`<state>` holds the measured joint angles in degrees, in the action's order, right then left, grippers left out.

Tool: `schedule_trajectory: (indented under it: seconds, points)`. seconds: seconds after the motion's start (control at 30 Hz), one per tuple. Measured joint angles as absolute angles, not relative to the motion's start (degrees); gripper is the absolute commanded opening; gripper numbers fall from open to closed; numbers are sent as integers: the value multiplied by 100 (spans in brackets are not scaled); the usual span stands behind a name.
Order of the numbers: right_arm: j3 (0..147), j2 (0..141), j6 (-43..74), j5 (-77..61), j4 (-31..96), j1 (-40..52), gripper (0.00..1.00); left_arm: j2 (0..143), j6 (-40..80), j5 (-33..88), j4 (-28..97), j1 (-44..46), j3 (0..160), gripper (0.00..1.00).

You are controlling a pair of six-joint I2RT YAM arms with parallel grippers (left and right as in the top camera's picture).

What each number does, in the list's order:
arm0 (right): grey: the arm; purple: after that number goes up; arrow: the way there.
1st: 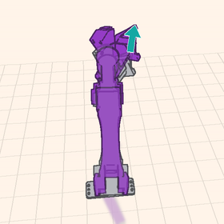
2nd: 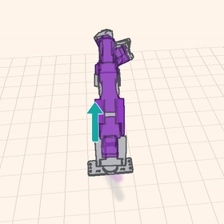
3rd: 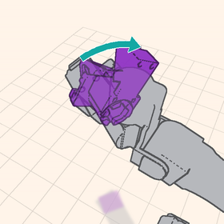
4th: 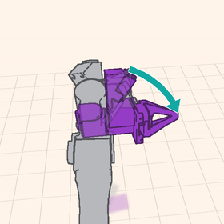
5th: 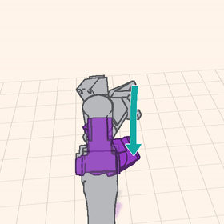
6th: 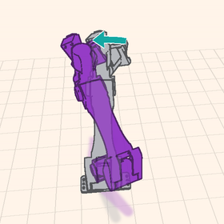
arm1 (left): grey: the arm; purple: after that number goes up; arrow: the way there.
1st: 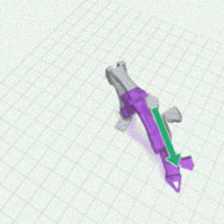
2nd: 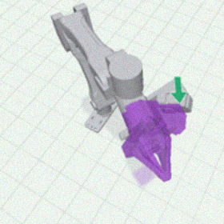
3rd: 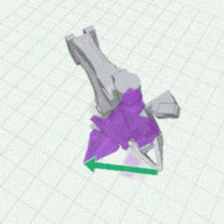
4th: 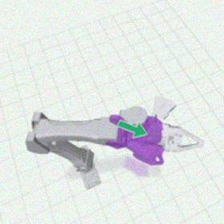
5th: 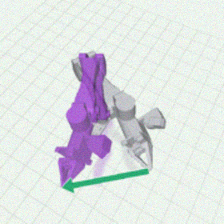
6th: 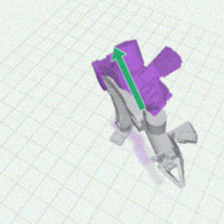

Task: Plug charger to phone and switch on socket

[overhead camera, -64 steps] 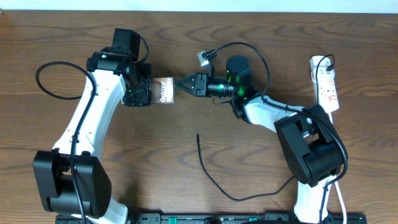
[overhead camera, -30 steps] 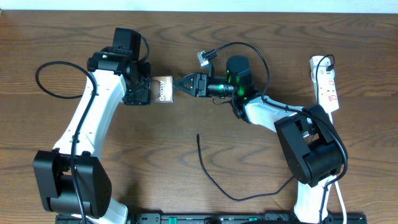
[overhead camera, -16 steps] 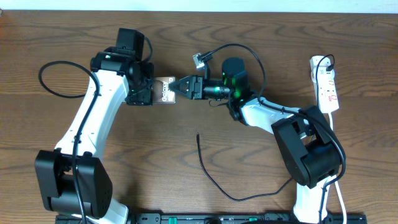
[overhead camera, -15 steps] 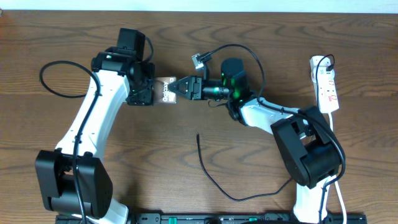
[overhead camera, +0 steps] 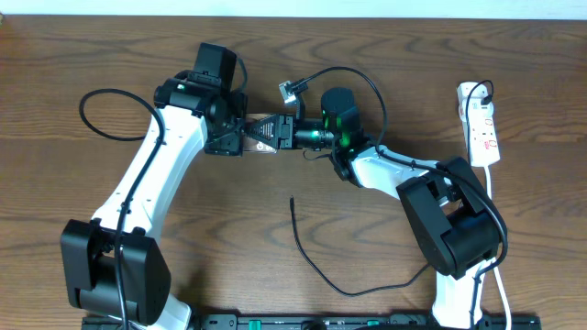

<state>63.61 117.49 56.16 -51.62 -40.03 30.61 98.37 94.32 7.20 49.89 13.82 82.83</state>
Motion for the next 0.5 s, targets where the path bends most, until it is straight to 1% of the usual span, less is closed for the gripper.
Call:
schedule_trajectory:
  seconds: [0.17,0.5]
  points:
    - [6361,11749,5616,-5155,-4003,3070,42,9837,9452,720,4965,1411,8283,7]
    - [6361,11749,5616,-5137,-4003,3105,33,9837,9452,781,4947,1411,8283,7]
